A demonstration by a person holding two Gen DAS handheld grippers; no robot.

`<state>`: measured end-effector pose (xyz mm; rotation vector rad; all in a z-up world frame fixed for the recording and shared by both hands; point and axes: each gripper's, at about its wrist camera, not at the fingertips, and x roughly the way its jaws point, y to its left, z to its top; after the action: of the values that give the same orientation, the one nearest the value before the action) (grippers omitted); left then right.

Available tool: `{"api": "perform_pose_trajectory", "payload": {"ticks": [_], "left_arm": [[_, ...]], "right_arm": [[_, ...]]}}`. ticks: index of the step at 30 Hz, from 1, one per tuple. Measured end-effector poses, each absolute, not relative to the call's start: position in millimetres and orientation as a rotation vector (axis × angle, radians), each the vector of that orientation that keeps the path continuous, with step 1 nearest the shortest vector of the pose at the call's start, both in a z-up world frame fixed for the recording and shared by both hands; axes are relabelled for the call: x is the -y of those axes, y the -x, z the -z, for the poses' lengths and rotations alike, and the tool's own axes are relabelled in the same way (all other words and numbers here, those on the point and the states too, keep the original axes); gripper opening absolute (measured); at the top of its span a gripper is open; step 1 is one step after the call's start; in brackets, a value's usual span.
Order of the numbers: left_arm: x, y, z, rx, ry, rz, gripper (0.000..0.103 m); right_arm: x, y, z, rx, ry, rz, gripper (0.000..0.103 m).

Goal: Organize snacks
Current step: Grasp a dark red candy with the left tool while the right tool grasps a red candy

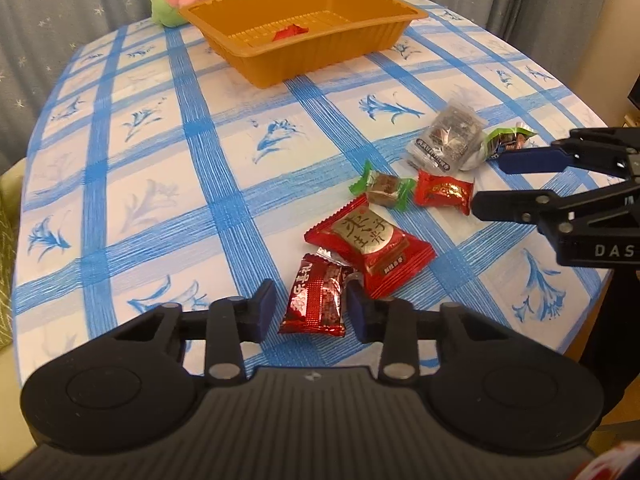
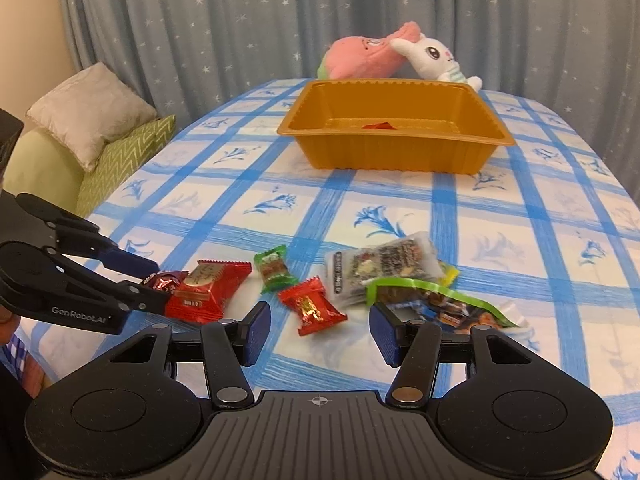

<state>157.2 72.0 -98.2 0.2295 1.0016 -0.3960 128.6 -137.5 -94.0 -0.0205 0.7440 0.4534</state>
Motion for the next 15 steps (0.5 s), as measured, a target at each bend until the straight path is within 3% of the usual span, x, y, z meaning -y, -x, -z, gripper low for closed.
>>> {"api": "perform_pose_trajectory", "payload": {"ticks": [15], "left_arm": [[-76.1, -157.2, 100.3, -0.992, -0.189, 0.409, 0.027]], "right_arm": [[105.2, -151.9, 115.9, -0.752, 0.182, -0.49, 0.038]]}}
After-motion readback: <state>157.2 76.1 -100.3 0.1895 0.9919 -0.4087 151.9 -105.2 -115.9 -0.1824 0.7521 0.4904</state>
